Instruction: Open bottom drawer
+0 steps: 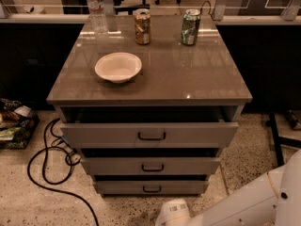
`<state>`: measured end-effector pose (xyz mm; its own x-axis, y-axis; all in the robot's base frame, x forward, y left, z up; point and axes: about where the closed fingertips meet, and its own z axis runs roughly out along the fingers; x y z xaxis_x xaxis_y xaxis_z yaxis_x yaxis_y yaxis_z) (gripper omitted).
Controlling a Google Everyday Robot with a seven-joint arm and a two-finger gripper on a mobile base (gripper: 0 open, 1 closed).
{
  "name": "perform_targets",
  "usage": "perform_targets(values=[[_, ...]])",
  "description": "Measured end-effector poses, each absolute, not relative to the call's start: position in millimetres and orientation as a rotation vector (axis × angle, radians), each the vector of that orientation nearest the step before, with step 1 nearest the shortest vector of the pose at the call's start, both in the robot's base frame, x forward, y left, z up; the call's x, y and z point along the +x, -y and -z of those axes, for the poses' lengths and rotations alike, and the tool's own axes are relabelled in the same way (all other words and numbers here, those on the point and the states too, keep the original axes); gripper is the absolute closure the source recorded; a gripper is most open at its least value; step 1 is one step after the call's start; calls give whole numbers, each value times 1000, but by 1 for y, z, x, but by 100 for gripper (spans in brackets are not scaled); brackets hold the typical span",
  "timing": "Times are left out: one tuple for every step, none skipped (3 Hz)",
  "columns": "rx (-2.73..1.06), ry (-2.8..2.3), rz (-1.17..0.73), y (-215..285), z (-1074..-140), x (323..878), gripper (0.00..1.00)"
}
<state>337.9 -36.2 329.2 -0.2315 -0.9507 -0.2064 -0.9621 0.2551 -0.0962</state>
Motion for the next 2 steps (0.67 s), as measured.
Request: perform_targets(values=[[-1869, -2163, 24, 25, -320, 358, 0], [-1872, -2134, 42, 24, -320, 363, 0]])
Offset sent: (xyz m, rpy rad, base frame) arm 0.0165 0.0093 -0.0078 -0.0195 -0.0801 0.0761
